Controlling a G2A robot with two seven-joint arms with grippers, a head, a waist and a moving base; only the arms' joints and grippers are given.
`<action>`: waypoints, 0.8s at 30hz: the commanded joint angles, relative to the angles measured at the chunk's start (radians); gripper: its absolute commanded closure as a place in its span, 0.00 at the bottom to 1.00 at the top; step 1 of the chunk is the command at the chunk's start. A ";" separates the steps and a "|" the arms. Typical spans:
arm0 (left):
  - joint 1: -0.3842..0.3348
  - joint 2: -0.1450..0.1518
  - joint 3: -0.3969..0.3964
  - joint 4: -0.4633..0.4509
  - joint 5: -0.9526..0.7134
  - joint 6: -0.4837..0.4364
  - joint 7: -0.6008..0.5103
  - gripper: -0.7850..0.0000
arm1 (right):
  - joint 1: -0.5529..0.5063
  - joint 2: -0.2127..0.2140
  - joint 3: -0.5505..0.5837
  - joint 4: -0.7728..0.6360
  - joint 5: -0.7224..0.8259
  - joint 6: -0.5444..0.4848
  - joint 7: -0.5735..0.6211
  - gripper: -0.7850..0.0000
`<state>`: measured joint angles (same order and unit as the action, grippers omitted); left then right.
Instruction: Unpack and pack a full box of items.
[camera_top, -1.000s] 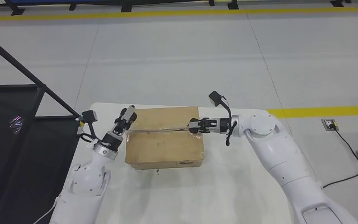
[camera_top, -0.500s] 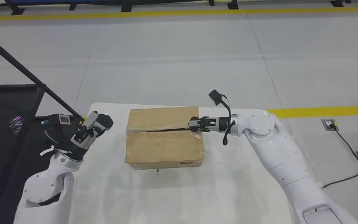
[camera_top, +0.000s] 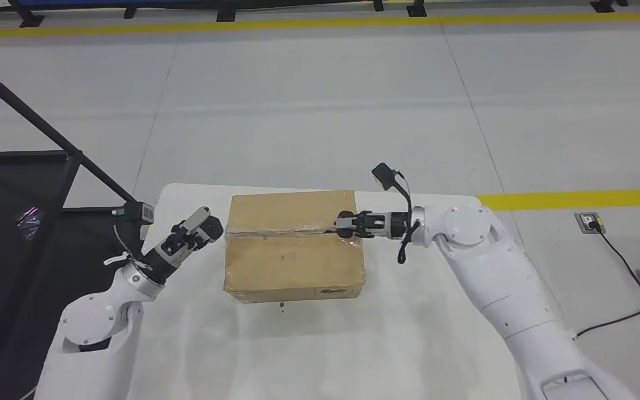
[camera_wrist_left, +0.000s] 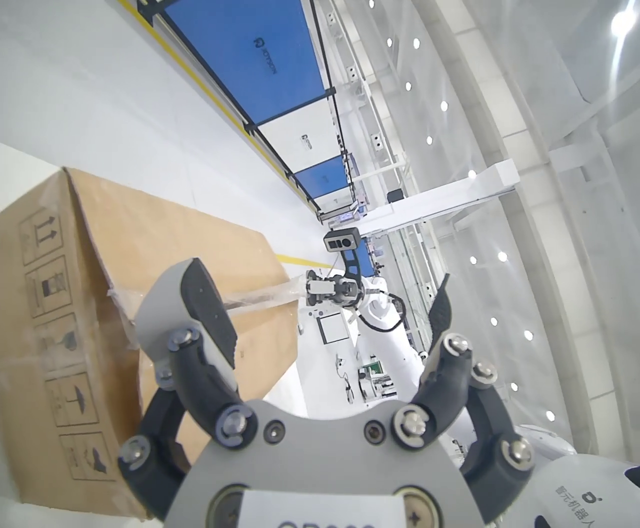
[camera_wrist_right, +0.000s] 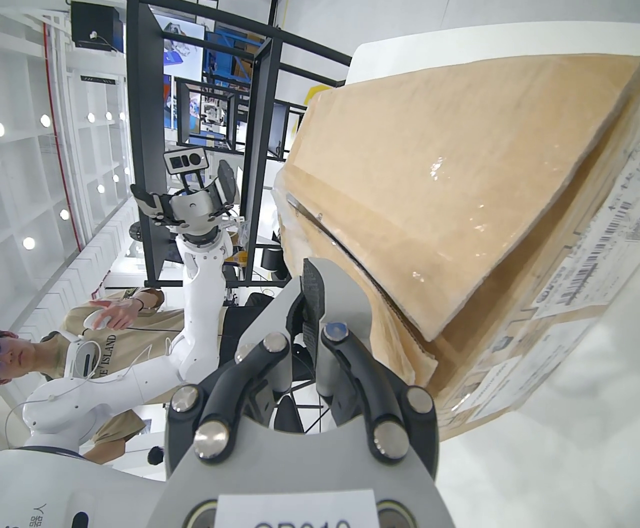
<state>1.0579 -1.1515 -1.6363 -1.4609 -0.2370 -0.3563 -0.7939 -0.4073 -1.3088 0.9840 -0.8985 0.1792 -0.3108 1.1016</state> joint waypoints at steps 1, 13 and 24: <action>-0.012 0.000 0.013 0.019 0.006 -0.004 0.003 0.00 | -0.003 0.001 0.004 -0.007 0.017 -0.013 0.012 1.00; -0.063 0.002 0.071 0.111 0.081 -0.026 0.067 0.00 | -0.027 0.001 0.008 -0.062 0.082 -0.042 0.058 1.00; -0.096 -0.003 0.121 0.169 0.101 -0.032 0.146 0.00 | -0.030 -0.002 0.006 -0.060 0.133 -0.085 0.086 1.00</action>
<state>0.9634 -1.1550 -1.5187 -1.2926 -0.1378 -0.3863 -0.6438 -0.4373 -1.3110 0.9891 -0.9588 0.3120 -0.3936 1.1885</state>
